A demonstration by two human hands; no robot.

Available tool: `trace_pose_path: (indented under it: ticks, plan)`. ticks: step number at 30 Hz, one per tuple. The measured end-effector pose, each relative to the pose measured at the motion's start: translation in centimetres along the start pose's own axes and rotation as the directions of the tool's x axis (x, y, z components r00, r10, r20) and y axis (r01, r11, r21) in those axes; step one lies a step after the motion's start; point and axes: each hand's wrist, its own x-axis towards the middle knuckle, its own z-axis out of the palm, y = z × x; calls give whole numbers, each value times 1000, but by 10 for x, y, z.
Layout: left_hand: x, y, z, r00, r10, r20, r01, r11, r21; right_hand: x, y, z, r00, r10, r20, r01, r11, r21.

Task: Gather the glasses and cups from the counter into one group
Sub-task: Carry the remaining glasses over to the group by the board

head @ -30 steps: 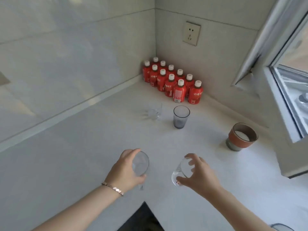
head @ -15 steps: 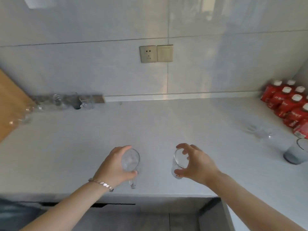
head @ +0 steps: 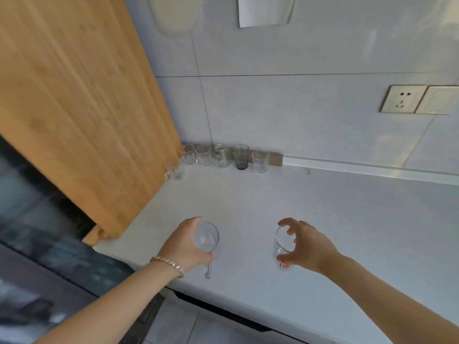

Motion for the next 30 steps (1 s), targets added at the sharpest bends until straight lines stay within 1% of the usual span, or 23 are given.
trace_pose_path:
  ticks: [7, 14, 17, 20, 23, 25, 28, 30]
  plan:
    - [100, -62, -56, 1000, 2, 6, -3, 997, 78, 95, -72, 24, 1000, -18, 3, 18, 1000, -15]
    - [220, -91, -88, 996, -66, 54, 58, 991, 124, 202, -101, 35, 999, -30, 33, 31, 999, -34]
    - [270, -98, -93, 995, -55, 84, 41, 988, 151, 243, -111, 39, 999, -10, 48, 11, 1000, -21]
    - [317, -103, -94, 997, -28, 73, 15, 984, 178, 275, -120, 42, 998, 24, 54, -24, 1000, -12]
    - [358, -106, -90, 995, 0, 99, -23, 973, 229, 297, -125, 48, 996, 74, 52, -74, 997, -3]
    - [384, -108, -84, 991, 22, 135, -61, 953, 297, 308, -128, 54, 993, 114, 41, -114, 993, 9]
    - [419, -113, -75, 979, 16, 206, -81, 947, 312, 320, -132, 67, 983, 181, 14, -181, 983, 30]
    - [436, -119, -69, 965, 32, 262, -120, 937, 327, 327, -136, 75, 972, 237, -1, -236, 970, 56]
